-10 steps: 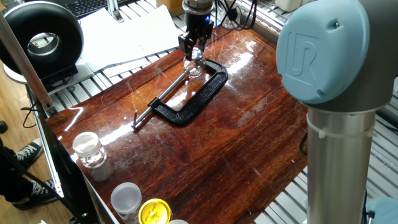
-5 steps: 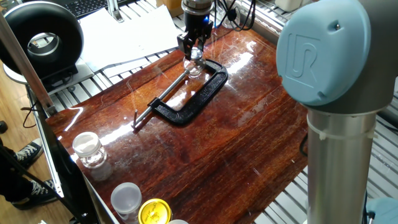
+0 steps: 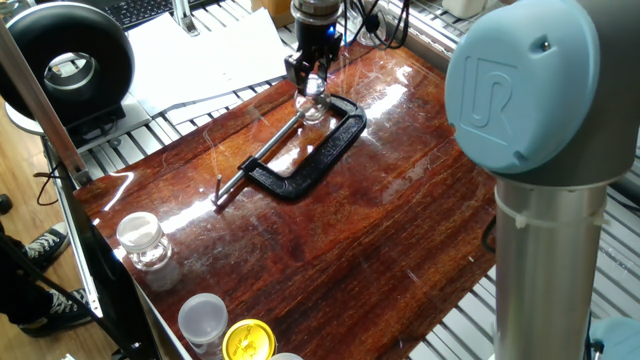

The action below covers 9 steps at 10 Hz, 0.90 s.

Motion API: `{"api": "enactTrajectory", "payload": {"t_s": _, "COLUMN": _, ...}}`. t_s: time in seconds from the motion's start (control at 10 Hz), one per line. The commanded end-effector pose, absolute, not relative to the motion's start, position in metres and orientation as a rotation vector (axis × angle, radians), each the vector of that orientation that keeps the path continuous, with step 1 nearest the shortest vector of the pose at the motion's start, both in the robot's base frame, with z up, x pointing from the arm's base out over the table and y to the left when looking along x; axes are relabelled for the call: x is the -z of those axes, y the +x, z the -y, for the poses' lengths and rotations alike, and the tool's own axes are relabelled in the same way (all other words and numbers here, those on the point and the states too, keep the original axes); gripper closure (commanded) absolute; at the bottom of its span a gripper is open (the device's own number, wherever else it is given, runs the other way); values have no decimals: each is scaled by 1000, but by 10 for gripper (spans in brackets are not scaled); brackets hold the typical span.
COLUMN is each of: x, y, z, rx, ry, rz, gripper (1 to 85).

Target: Unscrew the lid from the jar

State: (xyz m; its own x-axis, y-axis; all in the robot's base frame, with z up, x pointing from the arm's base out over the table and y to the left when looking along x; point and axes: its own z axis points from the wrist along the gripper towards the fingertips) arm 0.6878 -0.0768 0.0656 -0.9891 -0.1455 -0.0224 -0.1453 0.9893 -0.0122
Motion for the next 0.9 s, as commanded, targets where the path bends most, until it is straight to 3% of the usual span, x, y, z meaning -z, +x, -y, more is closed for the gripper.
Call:
{"api": "enactTrajectory", "payload": {"t_s": 0.0, "x": -69, "y": 691, "z": 75, "rx": 53, "ry": -507, "rz": -3060, "gripper": 480}}
{"api": "enactTrajectory", "payload": {"t_s": 0.4, "x": -71, "y": 685, "z": 55, "rx": -29, "ry": -915, "rz": -2956, "gripper": 497}}
{"api": "enactTrajectory", "payload": {"t_s": 0.8, "x": -76, "y": 668, "z": 56, "rx": -122, "ry": -1313, "rz": -2843, "gripper": 440}}
